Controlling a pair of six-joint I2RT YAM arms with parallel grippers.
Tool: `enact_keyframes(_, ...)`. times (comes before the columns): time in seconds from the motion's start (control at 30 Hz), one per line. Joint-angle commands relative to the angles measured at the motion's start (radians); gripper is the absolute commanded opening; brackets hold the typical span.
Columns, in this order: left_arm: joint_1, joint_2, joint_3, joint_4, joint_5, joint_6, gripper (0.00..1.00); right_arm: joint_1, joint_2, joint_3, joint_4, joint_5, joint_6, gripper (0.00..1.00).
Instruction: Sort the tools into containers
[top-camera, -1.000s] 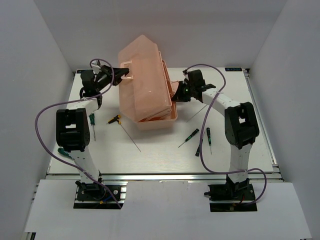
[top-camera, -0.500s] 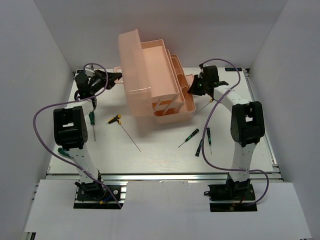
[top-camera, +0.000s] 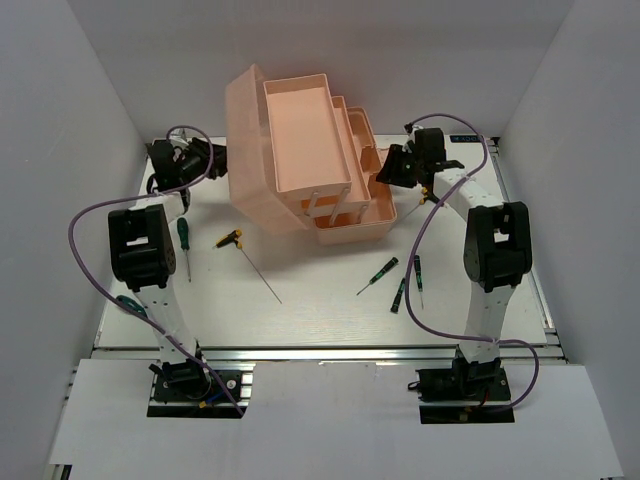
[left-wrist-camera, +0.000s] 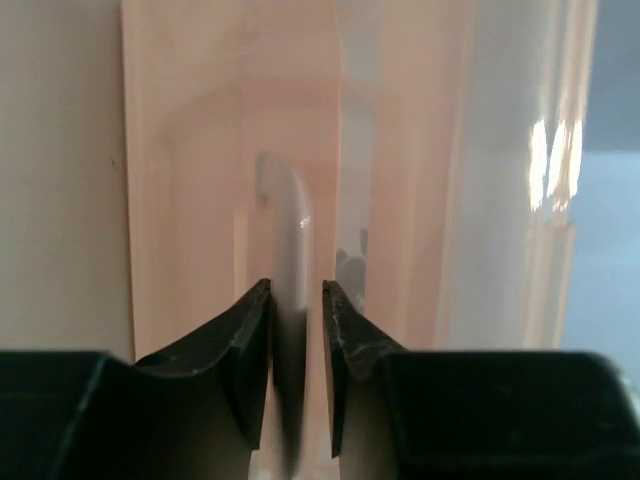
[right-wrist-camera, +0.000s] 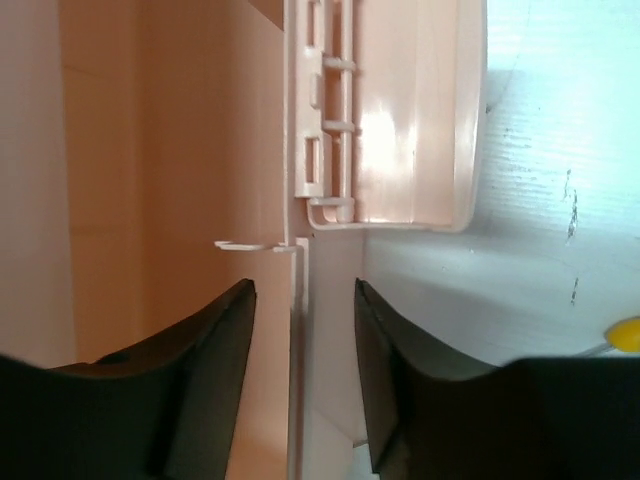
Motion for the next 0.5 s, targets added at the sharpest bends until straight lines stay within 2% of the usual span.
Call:
enact_keyframes(0.0,0.035,-0.042,0.085,-0.181,0.003,0.103,0.39,-0.014,-0.004,0.067,0.052,-0.056,-0.021,0.51)
enact_keyframes(0.07,0.046,-0.051,0.152,-0.325,-0.032,0.237,0.45,-0.021,-0.012,0.074,0.053,-0.083,-0.029,0.53)
enact_keyframes(0.1,0.055,-0.058,0.179,-0.463,-0.047,0.282,0.46,-0.024,-0.013,0.084,0.050,-0.089,-0.029,0.53)
enact_keyframes(0.17,0.067,-0.064,0.234,-0.563,-0.083,0.385,0.48,-0.034,-0.019,0.090,0.047,-0.104,-0.031,0.53)
enact_keyframes(0.47,0.073,-0.100,0.219,-0.716,-0.130,0.505,0.48,-0.055,-0.052,0.097,0.026,-0.153,-0.040,0.56)
